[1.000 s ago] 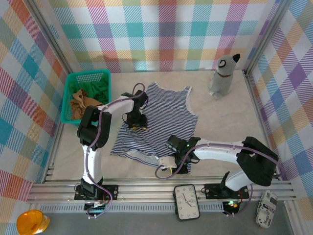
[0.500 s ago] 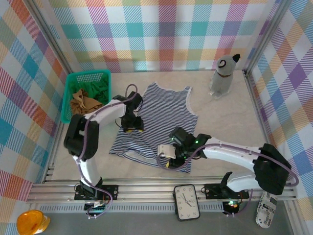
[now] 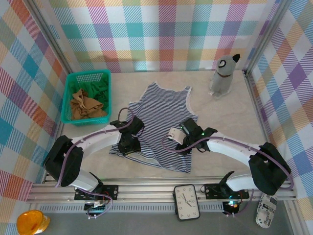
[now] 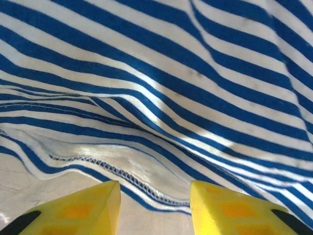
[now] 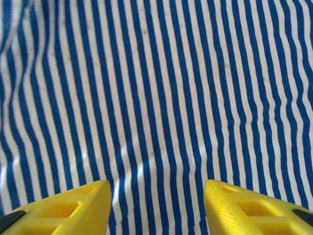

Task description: Fold and stack the tank tops

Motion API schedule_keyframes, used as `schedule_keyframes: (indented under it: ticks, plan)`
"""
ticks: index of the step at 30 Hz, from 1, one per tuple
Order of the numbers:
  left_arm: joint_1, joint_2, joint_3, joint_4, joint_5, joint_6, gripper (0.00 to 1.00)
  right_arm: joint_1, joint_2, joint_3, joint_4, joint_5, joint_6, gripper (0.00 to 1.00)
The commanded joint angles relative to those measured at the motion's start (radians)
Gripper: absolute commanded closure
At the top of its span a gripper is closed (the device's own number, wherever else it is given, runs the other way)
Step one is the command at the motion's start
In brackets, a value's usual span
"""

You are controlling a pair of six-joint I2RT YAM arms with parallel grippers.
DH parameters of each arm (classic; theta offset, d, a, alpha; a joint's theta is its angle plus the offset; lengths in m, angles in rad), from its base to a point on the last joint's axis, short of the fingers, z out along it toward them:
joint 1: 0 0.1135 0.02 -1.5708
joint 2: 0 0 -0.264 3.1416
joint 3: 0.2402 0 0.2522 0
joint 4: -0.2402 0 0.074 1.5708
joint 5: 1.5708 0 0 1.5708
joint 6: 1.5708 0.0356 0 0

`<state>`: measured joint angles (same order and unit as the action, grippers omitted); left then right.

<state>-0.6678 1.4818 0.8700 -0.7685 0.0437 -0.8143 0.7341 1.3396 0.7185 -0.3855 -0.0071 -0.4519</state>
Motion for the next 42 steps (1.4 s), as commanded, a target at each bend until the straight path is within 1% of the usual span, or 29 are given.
schedule_keyframes:
  ticks: [1, 4, 6, 11, 18, 20, 22, 25, 30, 37, 42]
  plan:
    - [-0.012, -0.003, -0.028, 0.089, -0.023, -0.108, 0.58, -0.01, 0.005, -0.015, -0.011, 0.019, 0.033, 0.46]
    - [-0.013, 0.006, -0.034, 0.101, -0.036, -0.117, 0.59, -0.012, 0.008, -0.022, -0.01, 0.018, 0.048, 0.46]
    - [-0.013, 0.015, -0.034, 0.1, -0.043, -0.114, 0.61, -0.012, 0.016, -0.023, -0.006, 0.015, 0.051, 0.46]
    - [-0.015, 0.025, -0.04, 0.106, -0.045, -0.114, 0.7, -0.012, 0.046, -0.011, -0.003, 0.006, 0.044, 0.46]
    - [-0.017, 0.011, -0.074, 0.085, -0.034, -0.111, 0.72, -0.012, 0.065, -0.004, 0.003, 0.004, 0.044, 0.46]
    - [-0.018, 0.011, -0.09, 0.1, -0.03, -0.114, 0.76, -0.012, 0.071, -0.002, 0.007, 0.0, 0.049, 0.46]
    - [-0.018, 0.013, -0.089, 0.101, -0.035, -0.115, 0.84, -0.011, 0.077, 0.0, 0.008, -0.006, 0.05, 0.46]
    - [-0.018, 0.001, -0.07, 0.065, -0.055, -0.111, 0.92, -0.012, 0.087, 0.003, 0.01, -0.006, 0.052, 0.45]
    - [-0.018, -0.04, -0.053, -0.01, -0.064, -0.095, 0.99, -0.011, 0.1, 0.007, 0.026, -0.003, 0.054, 0.43]
    - [-0.031, -0.132, -0.096, -0.07, -0.043, -0.103, 1.0, -0.013, 0.152, 0.026, 0.016, 0.009, 0.055, 0.43]
    - [-0.031, -0.118, -0.16, -0.048, -0.027, -0.108, 1.0, -0.013, 0.166, 0.041, -0.003, 0.002, 0.042, 0.43]
